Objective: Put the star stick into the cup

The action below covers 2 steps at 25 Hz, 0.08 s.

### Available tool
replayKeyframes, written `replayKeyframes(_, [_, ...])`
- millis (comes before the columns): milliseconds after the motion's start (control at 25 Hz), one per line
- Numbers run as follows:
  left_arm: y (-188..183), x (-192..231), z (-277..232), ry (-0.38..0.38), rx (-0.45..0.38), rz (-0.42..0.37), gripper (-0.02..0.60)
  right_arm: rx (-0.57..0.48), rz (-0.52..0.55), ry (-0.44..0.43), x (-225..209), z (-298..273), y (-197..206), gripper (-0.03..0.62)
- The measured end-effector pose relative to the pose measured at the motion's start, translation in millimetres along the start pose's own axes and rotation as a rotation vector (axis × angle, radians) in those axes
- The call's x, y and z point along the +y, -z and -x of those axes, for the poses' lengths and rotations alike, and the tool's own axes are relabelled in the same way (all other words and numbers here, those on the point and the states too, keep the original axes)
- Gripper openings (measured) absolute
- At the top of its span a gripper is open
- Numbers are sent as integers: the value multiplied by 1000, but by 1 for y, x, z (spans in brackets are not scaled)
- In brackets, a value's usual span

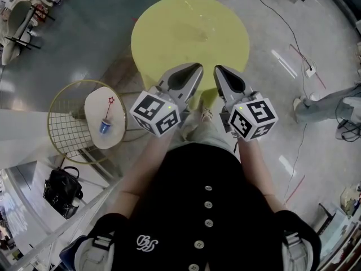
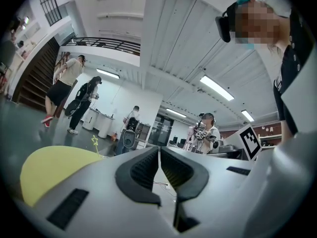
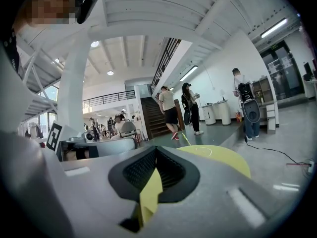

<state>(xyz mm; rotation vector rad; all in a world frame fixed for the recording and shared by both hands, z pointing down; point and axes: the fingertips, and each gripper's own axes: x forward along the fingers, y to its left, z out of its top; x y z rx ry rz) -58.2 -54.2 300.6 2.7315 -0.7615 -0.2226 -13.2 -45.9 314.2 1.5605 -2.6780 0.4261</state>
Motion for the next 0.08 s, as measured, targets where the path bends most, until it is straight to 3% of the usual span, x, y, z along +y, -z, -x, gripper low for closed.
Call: replayKeyframes(80, [1, -2, -1, 7, 3, 6, 25, 4, 1, -4, 2, -1, 1, 3])
